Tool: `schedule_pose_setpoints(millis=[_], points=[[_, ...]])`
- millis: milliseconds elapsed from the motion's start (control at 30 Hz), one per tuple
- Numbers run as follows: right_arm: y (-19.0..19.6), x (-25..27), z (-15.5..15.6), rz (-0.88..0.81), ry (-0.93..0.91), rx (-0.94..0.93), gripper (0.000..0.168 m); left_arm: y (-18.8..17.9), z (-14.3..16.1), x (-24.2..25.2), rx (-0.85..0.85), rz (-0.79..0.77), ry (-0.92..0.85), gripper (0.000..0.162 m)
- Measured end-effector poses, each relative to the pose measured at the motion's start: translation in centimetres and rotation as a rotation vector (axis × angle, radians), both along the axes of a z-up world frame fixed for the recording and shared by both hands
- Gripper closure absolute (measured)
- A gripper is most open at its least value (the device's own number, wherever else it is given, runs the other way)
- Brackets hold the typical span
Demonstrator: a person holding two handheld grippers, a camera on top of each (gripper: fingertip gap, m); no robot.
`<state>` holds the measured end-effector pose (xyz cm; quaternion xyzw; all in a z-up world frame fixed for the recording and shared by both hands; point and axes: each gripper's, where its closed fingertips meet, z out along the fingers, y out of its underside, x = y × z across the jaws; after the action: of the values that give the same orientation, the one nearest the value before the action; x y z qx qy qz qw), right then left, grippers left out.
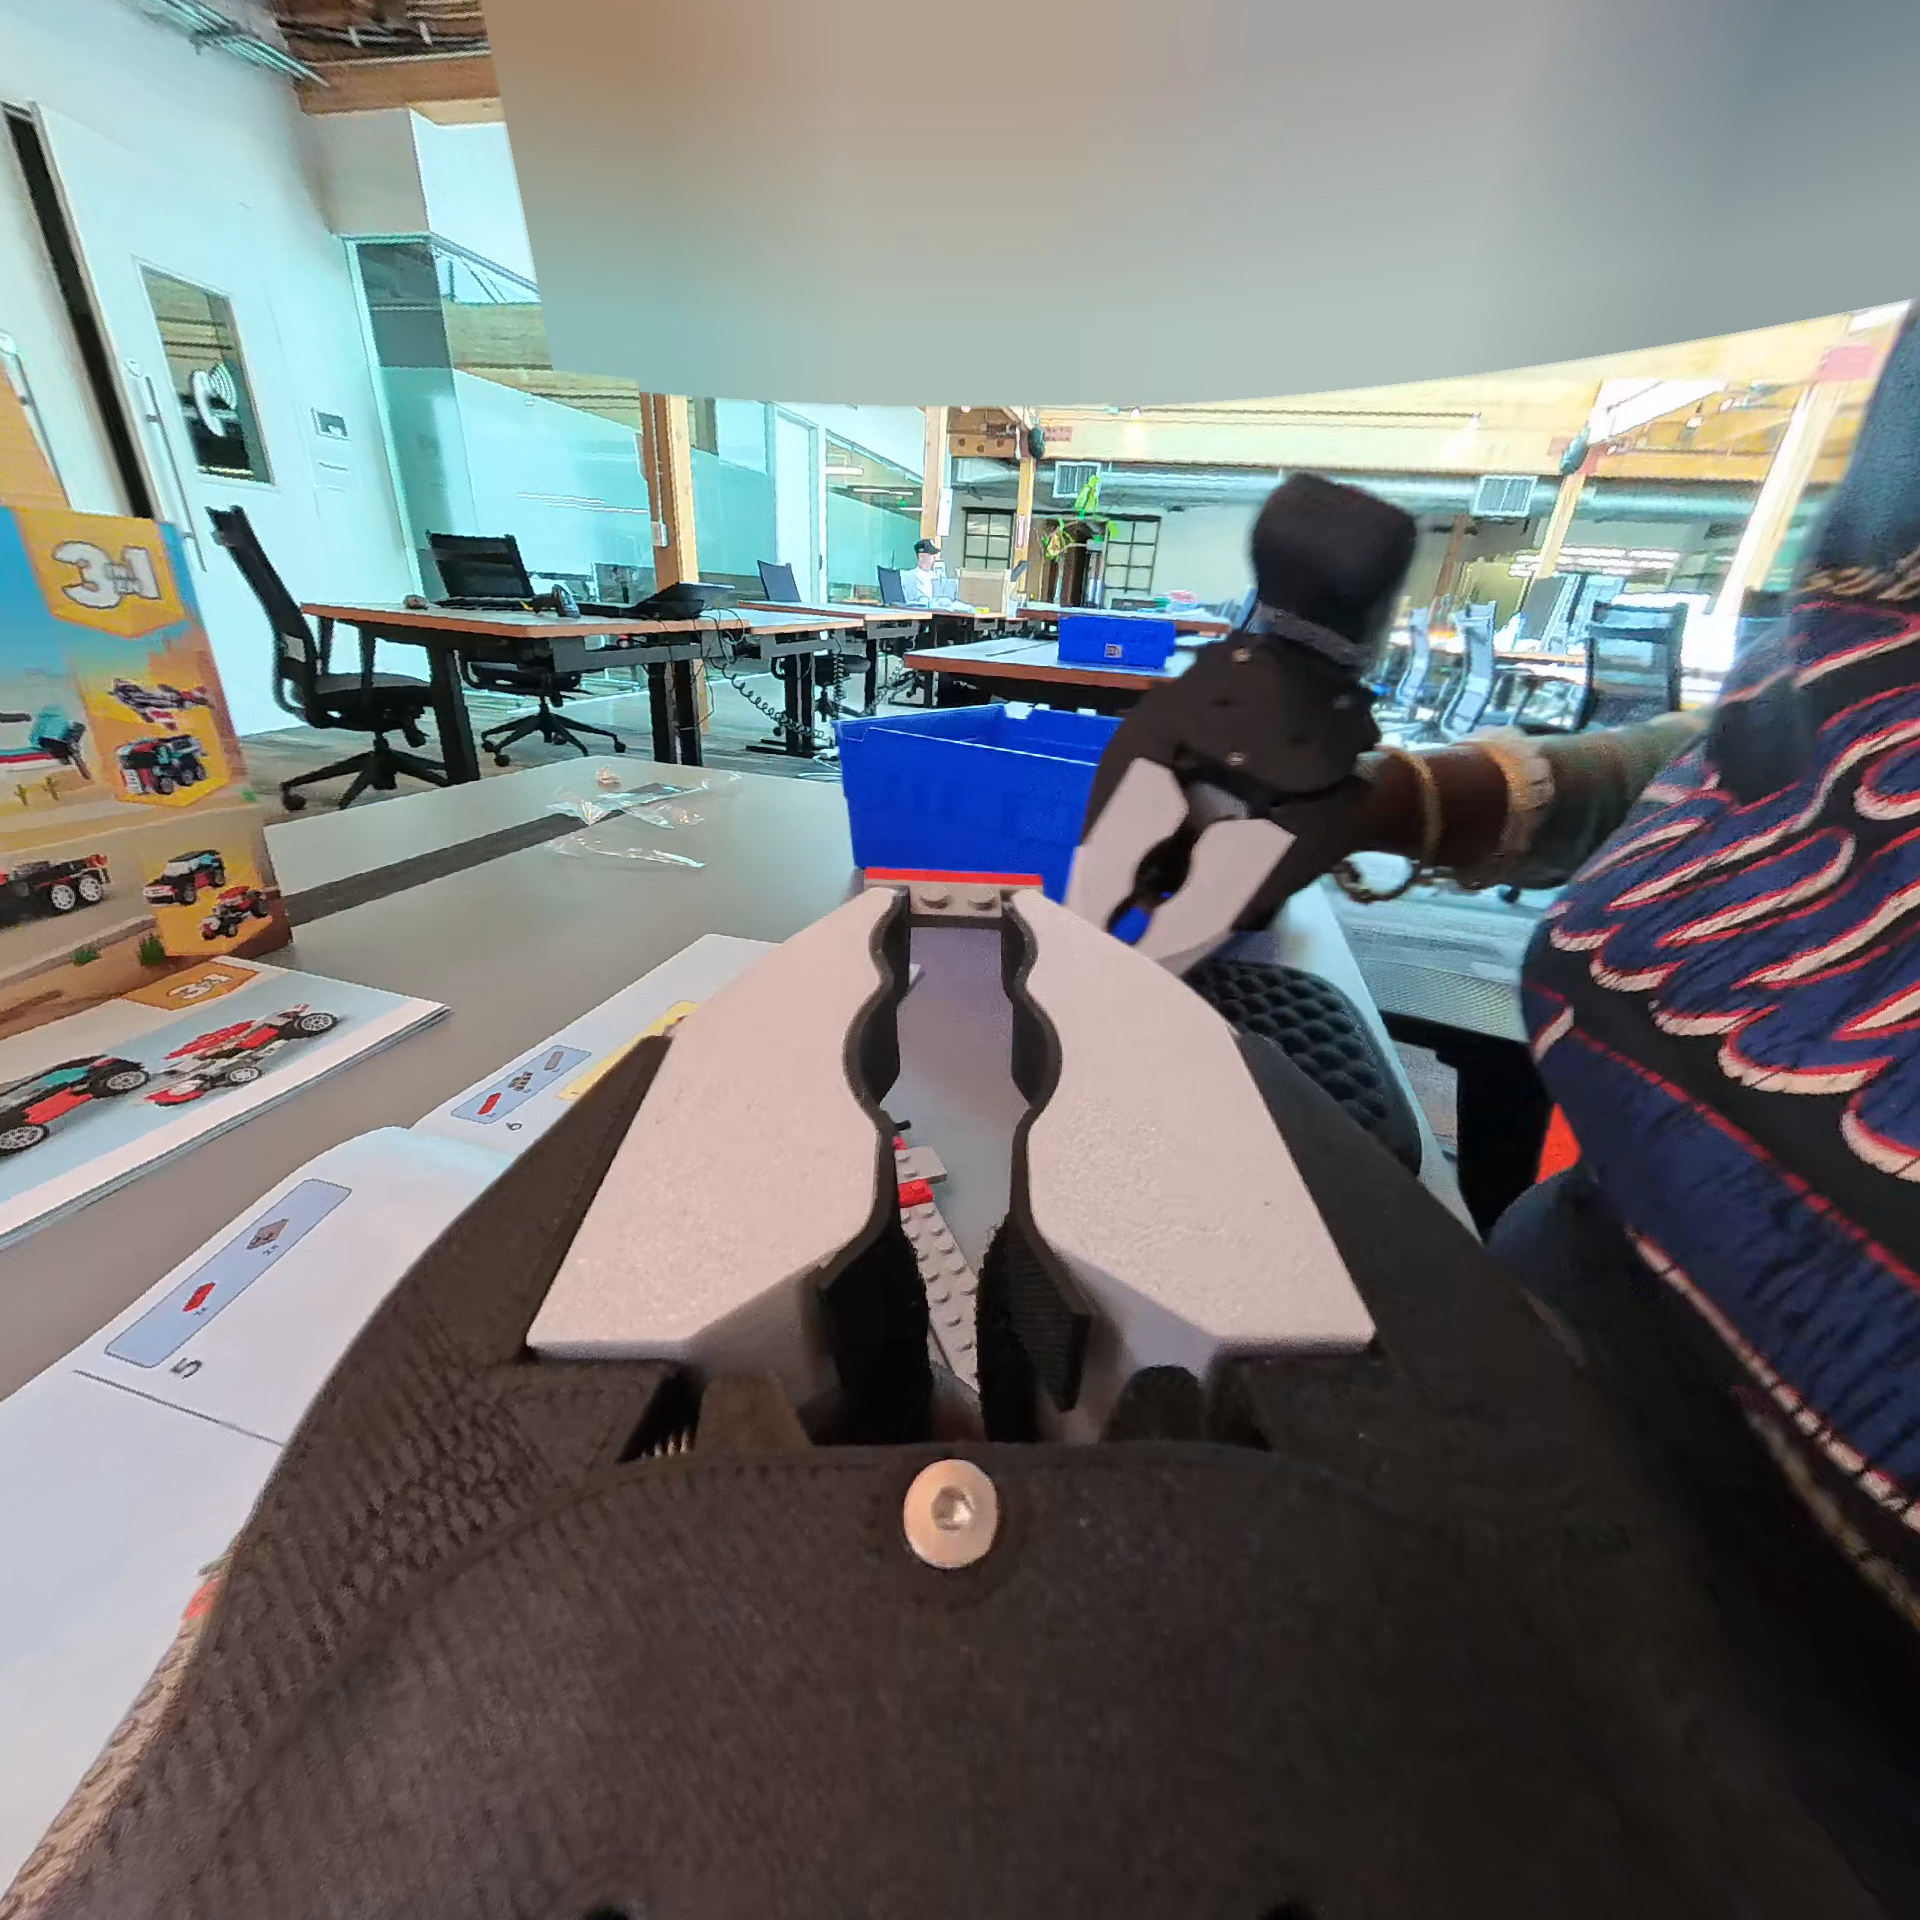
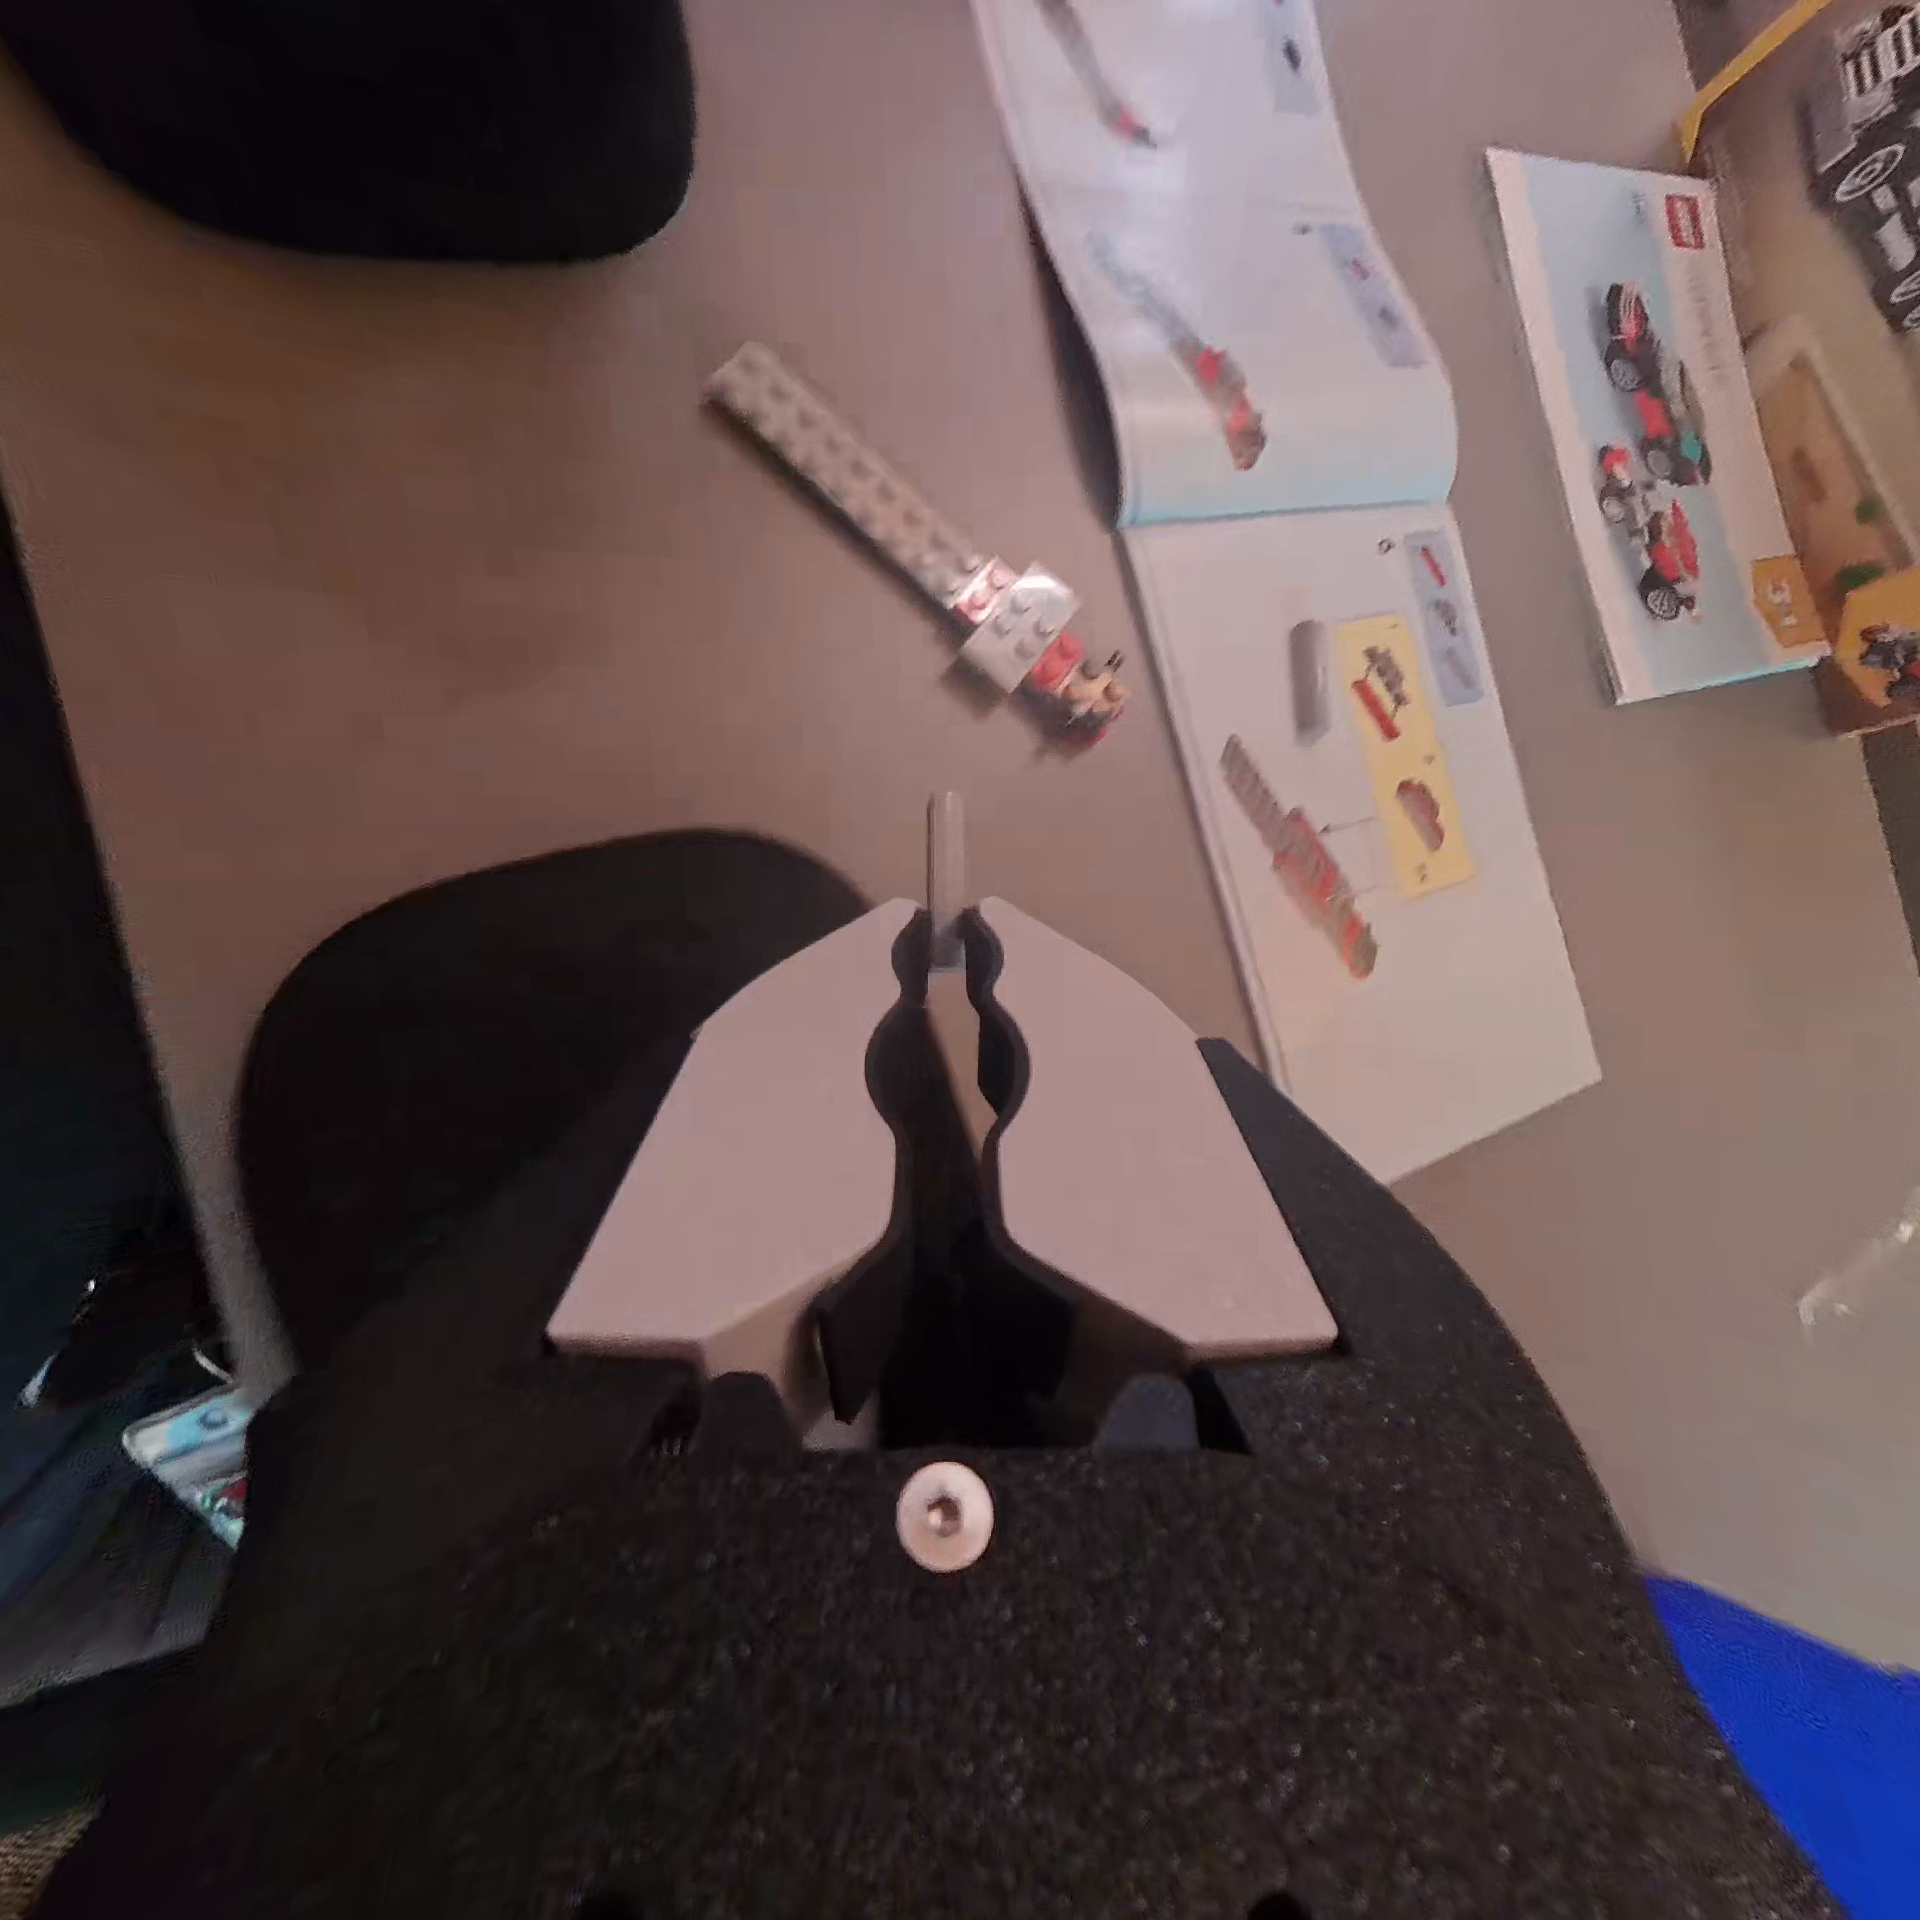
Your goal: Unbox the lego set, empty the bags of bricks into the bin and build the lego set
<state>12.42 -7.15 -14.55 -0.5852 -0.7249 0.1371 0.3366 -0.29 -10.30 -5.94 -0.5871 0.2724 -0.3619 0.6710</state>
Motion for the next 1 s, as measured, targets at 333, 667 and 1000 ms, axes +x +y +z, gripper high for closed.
schedule_pose_setpoints(millis=[333, 667, 1000], points=[[-1.6, 5.5, -1.7, -0.079, -0.28, 0.504, 0.162, -0.5, 0.2, 0.3, 0.058, 0.034, 0.031, 0.146], [-4.3, 5.1, -1.9, -0.162, -0.093, 0.079, 0.149, -0.6, 0.1, 0.6, 0.061, 0.031, 0.041, 0.146], [-5.4, 3.1, 3.9, -0.061, 0.646, -0.373, 0.112, -0.6, 0.1, 0.6, 0.056, 0.018, 0.035, 0.146]])
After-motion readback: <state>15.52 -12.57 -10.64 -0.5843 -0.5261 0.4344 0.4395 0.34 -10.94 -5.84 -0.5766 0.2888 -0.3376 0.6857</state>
